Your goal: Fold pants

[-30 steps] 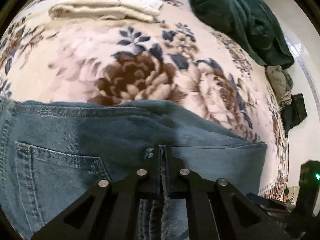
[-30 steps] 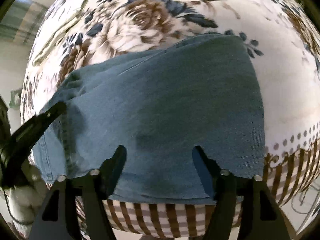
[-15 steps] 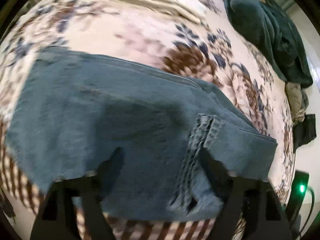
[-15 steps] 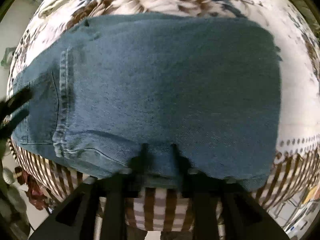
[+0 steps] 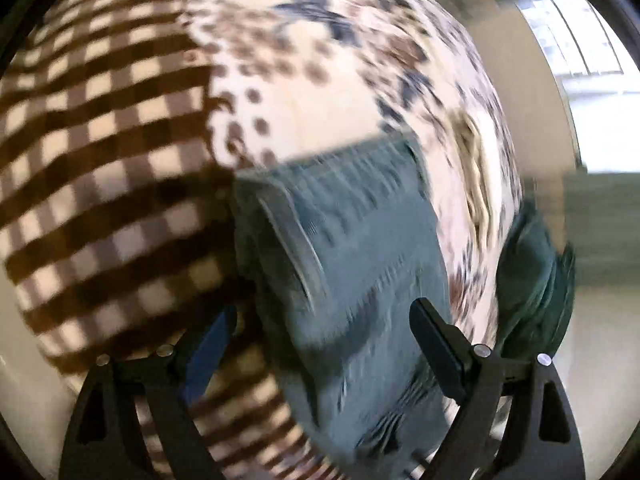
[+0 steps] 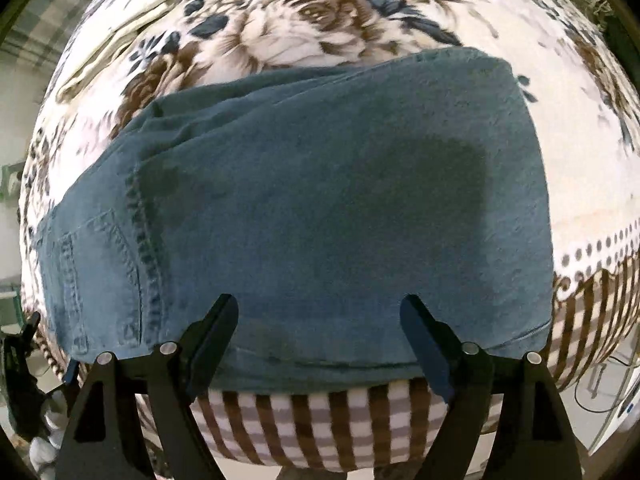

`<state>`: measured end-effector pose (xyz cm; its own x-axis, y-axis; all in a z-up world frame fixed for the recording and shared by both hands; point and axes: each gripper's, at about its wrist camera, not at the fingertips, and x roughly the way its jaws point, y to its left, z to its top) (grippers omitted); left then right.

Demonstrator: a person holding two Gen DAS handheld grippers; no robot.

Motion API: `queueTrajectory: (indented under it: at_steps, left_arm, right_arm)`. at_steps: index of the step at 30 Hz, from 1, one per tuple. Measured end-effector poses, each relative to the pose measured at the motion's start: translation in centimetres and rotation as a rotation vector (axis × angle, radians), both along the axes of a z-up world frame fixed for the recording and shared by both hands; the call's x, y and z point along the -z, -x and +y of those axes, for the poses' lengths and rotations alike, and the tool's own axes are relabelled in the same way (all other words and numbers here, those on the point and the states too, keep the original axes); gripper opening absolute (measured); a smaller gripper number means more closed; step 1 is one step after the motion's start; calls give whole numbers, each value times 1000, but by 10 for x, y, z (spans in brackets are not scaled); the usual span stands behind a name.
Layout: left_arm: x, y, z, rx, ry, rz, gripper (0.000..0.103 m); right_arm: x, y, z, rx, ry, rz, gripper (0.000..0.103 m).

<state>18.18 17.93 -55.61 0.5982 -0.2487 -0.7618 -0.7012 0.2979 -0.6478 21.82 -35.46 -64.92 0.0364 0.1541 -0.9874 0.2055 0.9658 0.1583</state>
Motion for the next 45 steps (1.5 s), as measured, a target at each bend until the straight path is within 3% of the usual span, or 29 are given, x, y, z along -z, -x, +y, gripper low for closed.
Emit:
queueTrajectory:
  at_steps: [7,11,13,14,15,16,19,20,21,25,32,39,45]
  left_arm:
    - [39,-27,27,-144,94,-50,86]
    - [42,-31,30,-186,88,-73,85]
    - [33,-30,26,-173,51,-76,68]
    - [26,-28,24,-159,25,-82,48]
    - [19,-26,23,-145,6,-104,35]
    - [13,-25,21,-132,-19,-116,34]
    - [-15,-26,11,-56,-129,-148,31]
    - [-25,-27,6,-20,-174,-158,30]
    - [-36,-29,-1,22,-229,-161,29]
    - [-70,-35,-25,139,-341,-186,21]
    - [-137,-43,-93,313,-494,-267,20]
    - [-190,-50,-194,486,-530,-362,20]
    - [-192,-57,-296,664,-487,-368,19]
  right_arm:
    - [2,-13,-11,41,28,3,85]
    - [6,-17,-9,56,30,5,85]
    - [8,-16,-9,59,28,2,85]
    - [8,-14,-10,62,29,1,85]
    - [8,-13,-10,65,31,-1,85]
    - [8,-12,-10,67,33,-2,85]
    - [7,-6,-14,66,60,-18,86]
    - [6,-6,-13,42,132,-18,91]
    - [5,-4,-13,22,179,-19,102]
    - [2,1,-10,-42,268,-41,103]
    - [-11,17,-30,-80,187,-65,103]
    - [-34,26,-84,-8,110,-125,103]
    - [-41,43,-173,144,88,-142,103]
